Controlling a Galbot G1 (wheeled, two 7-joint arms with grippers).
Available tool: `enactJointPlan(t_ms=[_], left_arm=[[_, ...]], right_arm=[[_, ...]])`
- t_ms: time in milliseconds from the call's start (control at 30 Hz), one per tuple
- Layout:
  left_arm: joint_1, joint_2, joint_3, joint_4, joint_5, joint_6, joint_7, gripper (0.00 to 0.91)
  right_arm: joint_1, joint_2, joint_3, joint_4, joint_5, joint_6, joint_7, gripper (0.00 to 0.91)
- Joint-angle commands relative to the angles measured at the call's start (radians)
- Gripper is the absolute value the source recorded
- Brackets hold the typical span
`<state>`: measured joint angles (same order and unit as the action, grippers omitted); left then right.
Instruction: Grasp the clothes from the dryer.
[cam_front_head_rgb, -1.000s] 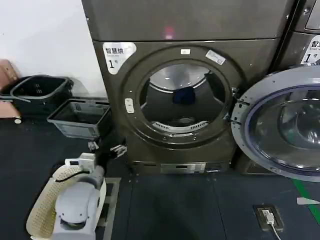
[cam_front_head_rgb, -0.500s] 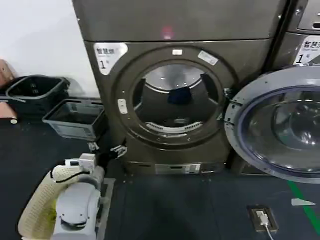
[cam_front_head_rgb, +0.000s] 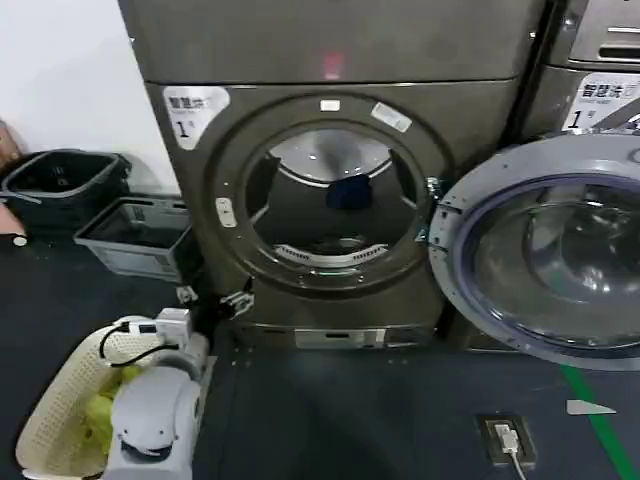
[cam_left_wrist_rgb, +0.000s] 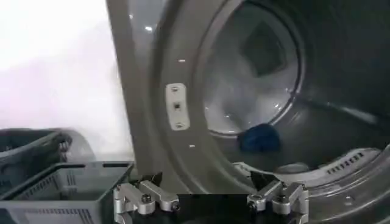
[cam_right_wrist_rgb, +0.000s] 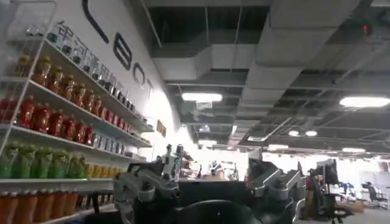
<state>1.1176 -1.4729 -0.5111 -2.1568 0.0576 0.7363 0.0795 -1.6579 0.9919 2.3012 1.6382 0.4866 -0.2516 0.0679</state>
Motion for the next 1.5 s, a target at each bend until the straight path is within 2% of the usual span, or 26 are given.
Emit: enactJointPlan(t_ms=[33,1000,1333,1500], left_arm=[[0.001,0.001,0.0,0.0,-0.002,0.049,-0.001,0.907],[0.001,0.001,0.001,0.003,-0.02,0.049,-0.005,0.907],[0.007,0.002,0.006,-0.002,-0.023,0.049,-0.006,0.907],[0.009,0.004,0.004,-0.006,-0.026,0.049,-0.006,0.907]], right_arm=[[0.002,0.001,-0.002,0.001,0.0,0.001,0.0,0.907],[0.002,0.01,-0.003,0.003,-0.003,0.004,0.0,0.907],[-0.002,0.029,-0.004,0.003,0.0,0.057,0.005,0.907],[0.001,0.037,-0.001,0.027,0.049,0.068,0.013,0.907]])
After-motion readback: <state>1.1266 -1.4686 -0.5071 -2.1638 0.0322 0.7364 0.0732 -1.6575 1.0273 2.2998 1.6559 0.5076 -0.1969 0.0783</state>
